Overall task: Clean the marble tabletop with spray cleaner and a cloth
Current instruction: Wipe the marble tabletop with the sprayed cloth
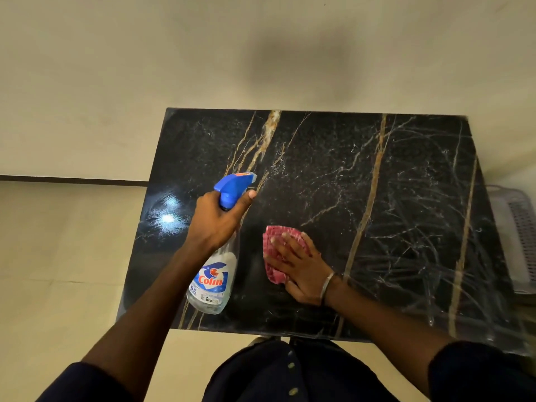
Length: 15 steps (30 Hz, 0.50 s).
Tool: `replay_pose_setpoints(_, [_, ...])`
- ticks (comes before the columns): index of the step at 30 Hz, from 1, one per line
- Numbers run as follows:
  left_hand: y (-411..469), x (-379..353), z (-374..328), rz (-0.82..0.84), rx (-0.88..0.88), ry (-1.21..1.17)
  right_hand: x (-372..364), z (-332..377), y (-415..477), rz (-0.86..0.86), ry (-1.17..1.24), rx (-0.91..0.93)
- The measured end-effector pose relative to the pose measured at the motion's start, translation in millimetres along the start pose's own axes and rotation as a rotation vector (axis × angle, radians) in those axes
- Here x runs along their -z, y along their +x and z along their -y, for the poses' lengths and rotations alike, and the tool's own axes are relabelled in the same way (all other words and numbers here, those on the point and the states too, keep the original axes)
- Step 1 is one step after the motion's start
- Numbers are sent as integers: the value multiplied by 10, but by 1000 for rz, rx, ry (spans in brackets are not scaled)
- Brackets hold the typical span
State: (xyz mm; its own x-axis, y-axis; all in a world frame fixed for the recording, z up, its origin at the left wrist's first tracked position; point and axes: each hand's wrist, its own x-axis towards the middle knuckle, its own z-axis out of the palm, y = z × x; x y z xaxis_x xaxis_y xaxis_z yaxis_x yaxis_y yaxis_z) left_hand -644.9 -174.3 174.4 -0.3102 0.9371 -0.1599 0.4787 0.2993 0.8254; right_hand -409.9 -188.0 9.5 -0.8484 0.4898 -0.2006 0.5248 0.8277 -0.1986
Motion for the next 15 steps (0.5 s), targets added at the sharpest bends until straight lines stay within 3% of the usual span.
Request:
replay_pose_setpoints(4, [-27,-19,-9,22,0,-1,52,-220,67,27,-74,91])
replay_pose_setpoints(8, [-46,-2,20,29,-8,-22,224,-341,415,47,23,-264])
replay_pose_setpoints(10, [-72,7,45,28,-22,-21,193,-171,467,23,44,-347])
replay_pose_setpoints(15, [-104,-41,74,32,-39,-2,-87,441,-74,-14,42,-143])
